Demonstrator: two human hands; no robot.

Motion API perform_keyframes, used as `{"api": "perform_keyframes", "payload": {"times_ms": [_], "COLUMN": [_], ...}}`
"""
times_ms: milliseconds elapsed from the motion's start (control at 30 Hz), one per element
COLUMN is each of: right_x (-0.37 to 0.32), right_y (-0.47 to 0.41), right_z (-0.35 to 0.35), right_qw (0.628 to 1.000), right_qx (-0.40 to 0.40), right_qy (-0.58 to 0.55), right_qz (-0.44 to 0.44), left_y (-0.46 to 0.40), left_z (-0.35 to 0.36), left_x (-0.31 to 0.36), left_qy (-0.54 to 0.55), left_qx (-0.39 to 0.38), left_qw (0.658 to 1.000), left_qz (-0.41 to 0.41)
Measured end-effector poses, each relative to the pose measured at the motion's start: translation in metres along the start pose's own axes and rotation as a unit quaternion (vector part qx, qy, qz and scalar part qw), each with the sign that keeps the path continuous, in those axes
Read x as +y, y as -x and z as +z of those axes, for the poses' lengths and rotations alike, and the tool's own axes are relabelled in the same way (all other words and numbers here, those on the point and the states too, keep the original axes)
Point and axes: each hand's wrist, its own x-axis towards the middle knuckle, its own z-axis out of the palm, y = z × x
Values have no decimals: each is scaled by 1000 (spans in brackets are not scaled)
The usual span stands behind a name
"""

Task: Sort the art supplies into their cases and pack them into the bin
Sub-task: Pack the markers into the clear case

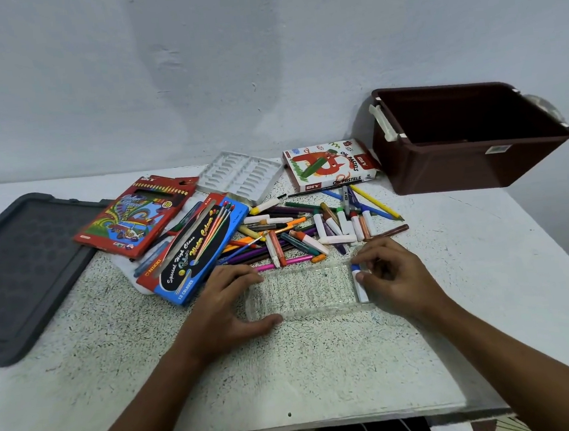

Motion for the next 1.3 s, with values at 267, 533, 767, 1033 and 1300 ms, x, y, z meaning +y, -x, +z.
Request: {"api": "perform_keyframes", "payload": {"times_ms": [267,533,767,1033,1300], "right_x": [-12,-11,-19,-23,-34], "right_y": [-5,-72,-83,-88,-75], "right_z": [-1,-18,-15,-16,-23], "right_qw": [995,940,924,943,975], "right_qx": [57,62,57,70,108], "right_qy": [-63,320,347,255,163], "right_qz": [52,98,152,202,102], "left_y": [0,1,1,1,1], "left_z": [-2,-1,0,1,1], "left_x": [-4,-7,-8,-10,-9], "left_qy": [24,33,33,36,38], "left_qx": [9,10,18,17,19], "left_qw": [1000,999,999,999,999], "left_qz": [14,24,26,20,20]}}
